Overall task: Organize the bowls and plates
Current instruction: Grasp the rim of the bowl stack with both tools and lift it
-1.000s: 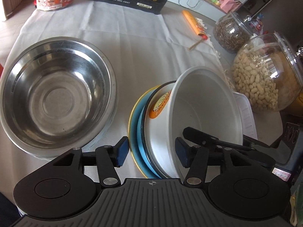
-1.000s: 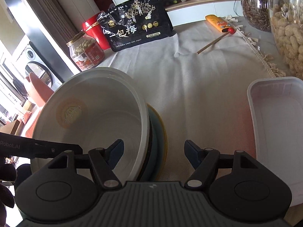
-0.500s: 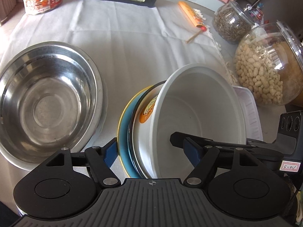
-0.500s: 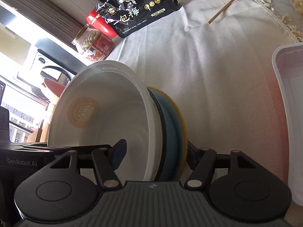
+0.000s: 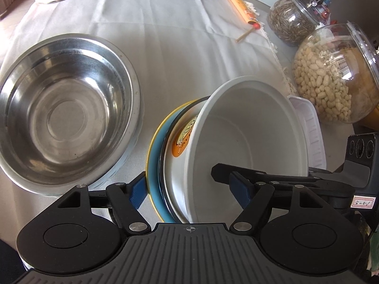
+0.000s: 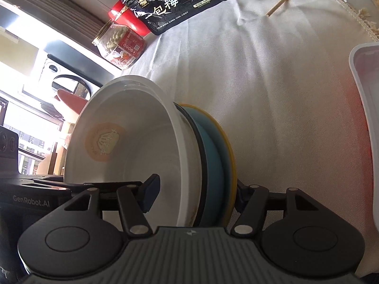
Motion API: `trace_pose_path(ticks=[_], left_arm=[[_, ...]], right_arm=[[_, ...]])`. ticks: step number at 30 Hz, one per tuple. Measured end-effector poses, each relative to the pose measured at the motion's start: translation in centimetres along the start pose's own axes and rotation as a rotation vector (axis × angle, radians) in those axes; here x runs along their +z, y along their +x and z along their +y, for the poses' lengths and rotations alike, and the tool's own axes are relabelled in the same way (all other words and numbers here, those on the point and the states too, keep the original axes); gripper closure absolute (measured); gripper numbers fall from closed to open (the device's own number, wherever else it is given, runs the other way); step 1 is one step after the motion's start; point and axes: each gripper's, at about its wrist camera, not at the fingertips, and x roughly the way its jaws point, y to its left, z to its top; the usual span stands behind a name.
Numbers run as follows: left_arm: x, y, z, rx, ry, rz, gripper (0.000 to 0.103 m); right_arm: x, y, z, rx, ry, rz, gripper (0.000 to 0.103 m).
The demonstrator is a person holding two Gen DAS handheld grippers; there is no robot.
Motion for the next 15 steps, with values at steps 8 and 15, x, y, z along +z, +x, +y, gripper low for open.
trace_pose_path(ticks=[8, 15], left_arm=[[-0.2, 0.7, -0.2, 0.013, 0.023, -0.013, 0.026], [-0.3, 1.0, 0.3, -0.011, -0.023, -0.016, 0.026]], right_arm=[[0.4, 0.6, -0.6, 0.022, 0.012, 0.037, 0.041], [0.2, 0.5, -0.3, -0.006, 0.007, 0.035, 0.05]])
